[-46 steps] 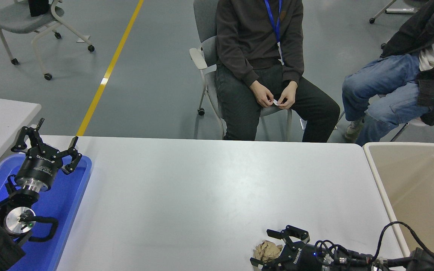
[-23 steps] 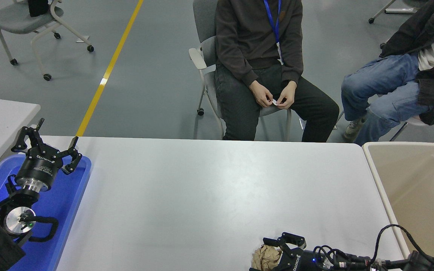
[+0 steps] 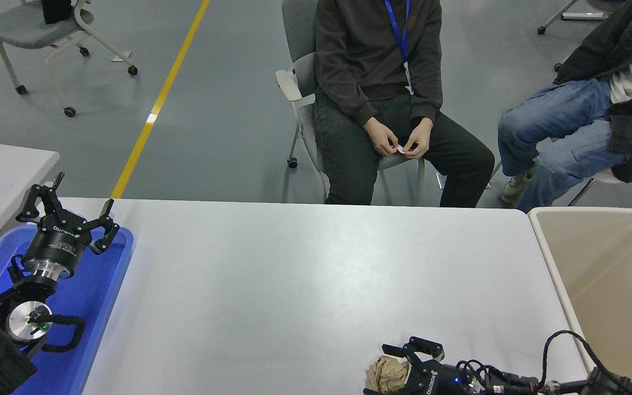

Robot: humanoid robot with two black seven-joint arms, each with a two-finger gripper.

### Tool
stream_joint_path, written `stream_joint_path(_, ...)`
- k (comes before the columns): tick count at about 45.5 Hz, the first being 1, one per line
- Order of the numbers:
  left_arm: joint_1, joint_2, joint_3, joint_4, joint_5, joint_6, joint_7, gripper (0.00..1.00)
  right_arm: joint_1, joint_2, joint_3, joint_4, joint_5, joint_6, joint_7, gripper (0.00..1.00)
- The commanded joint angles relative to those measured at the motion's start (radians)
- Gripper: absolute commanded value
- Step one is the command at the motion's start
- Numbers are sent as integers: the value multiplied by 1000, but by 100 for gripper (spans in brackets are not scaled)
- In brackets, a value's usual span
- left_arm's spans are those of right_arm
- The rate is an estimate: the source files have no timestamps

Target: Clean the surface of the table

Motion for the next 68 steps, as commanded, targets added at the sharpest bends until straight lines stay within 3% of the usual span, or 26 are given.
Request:
stream_joint_path(1, 0, 0, 0, 0, 0, 0, 1, 100, -12, 15, -44, -62, 8, -31, 1, 94)
stream_joint_path(10, 0, 0, 0, 0, 0, 0, 0, 100, -19, 51, -46, -131, 23, -31, 1, 86)
stream_joint_path(16, 0, 0, 0, 0, 0, 0, 0, 100, -25, 61, -46, -153, 23, -31, 1, 74)
stream_joint_path(18, 0, 0, 0, 0, 0, 0, 0, 100, -27, 61, -47, -154, 23, -31, 3, 64)
stream_joint_path(20, 0, 0, 0, 0, 0, 0, 1, 100, -27, 61, -47, -156, 23, -31, 3, 46)
stream_joint_path(23, 0, 0, 0, 0, 0, 0, 0, 100, -27, 61, -49, -157, 37, -31, 3, 11)
stream_joint_path(24, 0, 0, 0, 0, 0, 0, 0, 100, -25, 61, -50, -157, 43, -31, 3, 2)
stream_joint_path(25, 0, 0, 0, 0, 0, 0, 0, 100, -24, 61, -55, -157, 50, -31, 4, 0)
stream_joint_path(46, 0, 0, 0, 0, 0, 0, 0, 100, 24, 51, -78, -62, 314, -31, 164, 0)
stream_joint_path(55, 0, 0, 0, 0, 0, 0, 0, 100, 94, 51, -79, -7, 553, -31, 202, 0)
stream_joint_path(68, 0, 2, 0, 0, 0, 0, 1, 100, 206, 8, -73, 185, 705, -26, 199, 0)
